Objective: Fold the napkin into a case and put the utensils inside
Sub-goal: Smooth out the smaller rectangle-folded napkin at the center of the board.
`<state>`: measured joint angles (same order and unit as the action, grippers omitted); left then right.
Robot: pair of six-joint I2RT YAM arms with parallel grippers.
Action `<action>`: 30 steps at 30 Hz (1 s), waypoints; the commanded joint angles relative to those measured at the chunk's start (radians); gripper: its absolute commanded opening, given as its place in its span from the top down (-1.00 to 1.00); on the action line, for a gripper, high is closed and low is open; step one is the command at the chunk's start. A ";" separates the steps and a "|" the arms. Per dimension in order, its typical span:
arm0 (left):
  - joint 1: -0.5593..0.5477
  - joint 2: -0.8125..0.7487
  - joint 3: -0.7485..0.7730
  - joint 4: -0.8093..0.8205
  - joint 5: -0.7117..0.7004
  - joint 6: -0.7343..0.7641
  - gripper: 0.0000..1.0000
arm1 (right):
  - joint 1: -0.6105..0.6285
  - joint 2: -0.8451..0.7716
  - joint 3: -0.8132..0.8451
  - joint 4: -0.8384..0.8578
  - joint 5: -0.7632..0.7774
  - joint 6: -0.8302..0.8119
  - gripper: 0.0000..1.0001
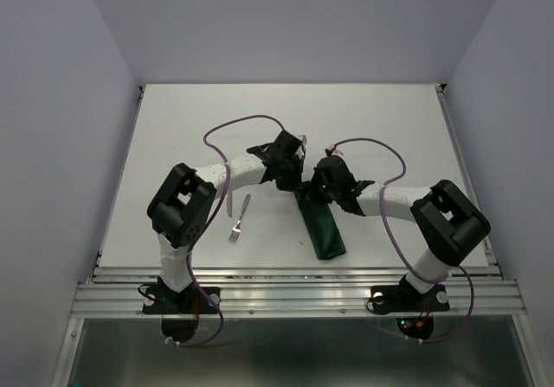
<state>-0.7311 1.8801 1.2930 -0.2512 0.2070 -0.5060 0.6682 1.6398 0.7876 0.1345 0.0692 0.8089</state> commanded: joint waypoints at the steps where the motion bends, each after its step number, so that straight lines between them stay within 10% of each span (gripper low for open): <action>1: 0.001 0.001 0.040 0.016 0.017 0.006 1.00 | 0.004 0.038 0.058 0.040 -0.009 0.007 0.99; 25: 0.004 0.019 0.084 -0.022 -0.006 0.034 0.81 | 0.004 -0.169 0.015 -0.048 0.012 -0.042 0.88; 30: 0.004 0.013 0.089 -0.039 -0.024 0.037 0.29 | 0.004 -0.182 -0.007 -0.088 0.064 -0.037 0.88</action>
<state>-0.7246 1.9007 1.3373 -0.2680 0.1967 -0.4877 0.6689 1.4677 0.8066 0.0780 0.0837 0.7784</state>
